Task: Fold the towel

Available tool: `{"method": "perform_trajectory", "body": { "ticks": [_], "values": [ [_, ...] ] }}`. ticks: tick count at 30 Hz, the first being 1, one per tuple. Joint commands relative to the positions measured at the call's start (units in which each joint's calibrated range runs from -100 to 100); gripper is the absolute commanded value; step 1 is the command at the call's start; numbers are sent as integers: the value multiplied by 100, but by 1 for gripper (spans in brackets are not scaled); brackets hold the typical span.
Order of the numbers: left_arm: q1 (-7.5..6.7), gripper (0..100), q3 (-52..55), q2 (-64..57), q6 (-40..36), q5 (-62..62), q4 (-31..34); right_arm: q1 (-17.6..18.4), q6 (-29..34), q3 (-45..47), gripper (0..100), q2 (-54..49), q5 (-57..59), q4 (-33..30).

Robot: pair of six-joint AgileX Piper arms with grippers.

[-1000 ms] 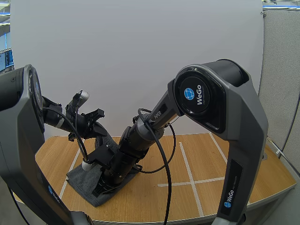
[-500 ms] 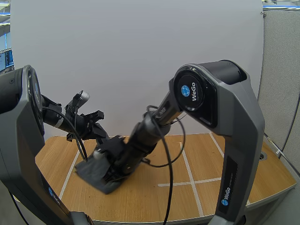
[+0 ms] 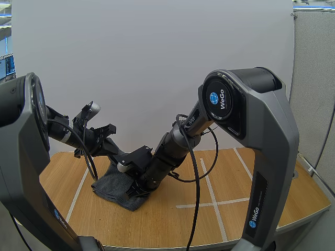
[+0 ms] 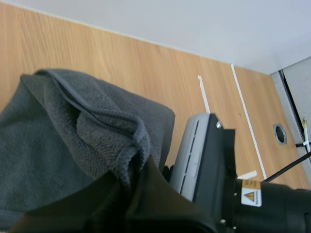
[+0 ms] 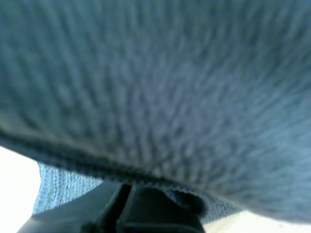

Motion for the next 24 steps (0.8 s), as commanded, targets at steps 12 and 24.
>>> {"method": "perform_trajectory", "body": {
  "ticks": [12,24],
  "values": [
    [-19,0,670,-31,441,92,206,-226,1455,93,0,-1572,816,-1377],
    [-19,0,990,32,681,92,782,-742,1565,93,0,-2846,2226,-2081]
  ]
}}
